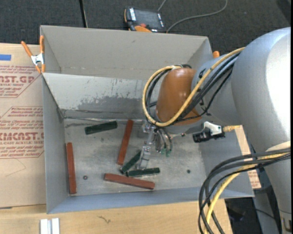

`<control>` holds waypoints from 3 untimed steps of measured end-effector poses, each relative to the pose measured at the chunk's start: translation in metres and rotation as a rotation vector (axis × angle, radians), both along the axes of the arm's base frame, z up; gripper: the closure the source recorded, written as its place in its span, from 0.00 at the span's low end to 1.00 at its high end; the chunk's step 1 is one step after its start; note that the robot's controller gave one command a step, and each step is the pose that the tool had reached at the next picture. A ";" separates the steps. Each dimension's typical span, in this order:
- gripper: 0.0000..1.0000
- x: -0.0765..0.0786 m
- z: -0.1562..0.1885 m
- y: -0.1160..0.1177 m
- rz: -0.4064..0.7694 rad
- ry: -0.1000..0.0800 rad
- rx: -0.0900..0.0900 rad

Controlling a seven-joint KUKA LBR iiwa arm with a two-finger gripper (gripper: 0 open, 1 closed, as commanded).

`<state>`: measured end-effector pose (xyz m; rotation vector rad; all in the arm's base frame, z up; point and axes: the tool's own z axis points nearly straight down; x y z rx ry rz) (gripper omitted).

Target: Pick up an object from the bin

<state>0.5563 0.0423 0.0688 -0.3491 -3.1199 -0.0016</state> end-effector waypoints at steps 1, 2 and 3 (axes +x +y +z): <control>1.00 0.001 0.001 0.000 0.000 -0.002 0.000; 1.00 -0.048 0.071 0.027 0.080 -0.006 0.000; 0.00 -0.048 0.067 0.026 0.078 -0.002 -0.001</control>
Offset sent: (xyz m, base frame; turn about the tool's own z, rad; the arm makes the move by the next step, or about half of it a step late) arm 0.0000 0.0000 0.0000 0.0000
